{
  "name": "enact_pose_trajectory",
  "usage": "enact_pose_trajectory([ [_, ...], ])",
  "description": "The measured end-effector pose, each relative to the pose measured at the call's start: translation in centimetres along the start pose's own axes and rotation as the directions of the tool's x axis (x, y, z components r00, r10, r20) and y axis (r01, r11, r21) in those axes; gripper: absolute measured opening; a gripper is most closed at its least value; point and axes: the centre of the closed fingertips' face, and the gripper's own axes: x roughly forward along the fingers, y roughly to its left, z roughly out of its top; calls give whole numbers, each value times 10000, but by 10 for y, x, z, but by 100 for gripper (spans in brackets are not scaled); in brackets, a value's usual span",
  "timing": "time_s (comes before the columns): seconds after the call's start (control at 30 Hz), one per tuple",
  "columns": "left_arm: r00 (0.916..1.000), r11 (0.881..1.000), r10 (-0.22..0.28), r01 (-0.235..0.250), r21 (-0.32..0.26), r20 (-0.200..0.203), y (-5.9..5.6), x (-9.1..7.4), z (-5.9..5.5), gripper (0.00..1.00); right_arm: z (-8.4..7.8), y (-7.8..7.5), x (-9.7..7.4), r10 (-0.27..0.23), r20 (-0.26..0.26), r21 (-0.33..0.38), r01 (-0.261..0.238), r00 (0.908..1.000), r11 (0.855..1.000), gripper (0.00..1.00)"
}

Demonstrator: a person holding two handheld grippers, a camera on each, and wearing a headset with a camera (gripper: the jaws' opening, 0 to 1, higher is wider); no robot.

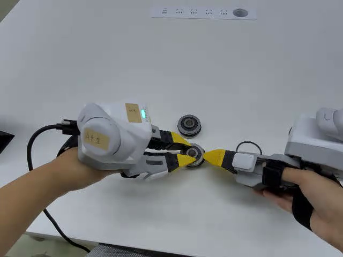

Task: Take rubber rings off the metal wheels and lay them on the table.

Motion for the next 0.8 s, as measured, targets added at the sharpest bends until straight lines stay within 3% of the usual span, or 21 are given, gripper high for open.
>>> enact_pose_trajectory([
  [0.8, 10000, 9999, 45, -45, -99, -7, 0, 0, -1, 12, 0, 3, -2, -236, 191, -455, 244, 9995, 9987, 0],
])
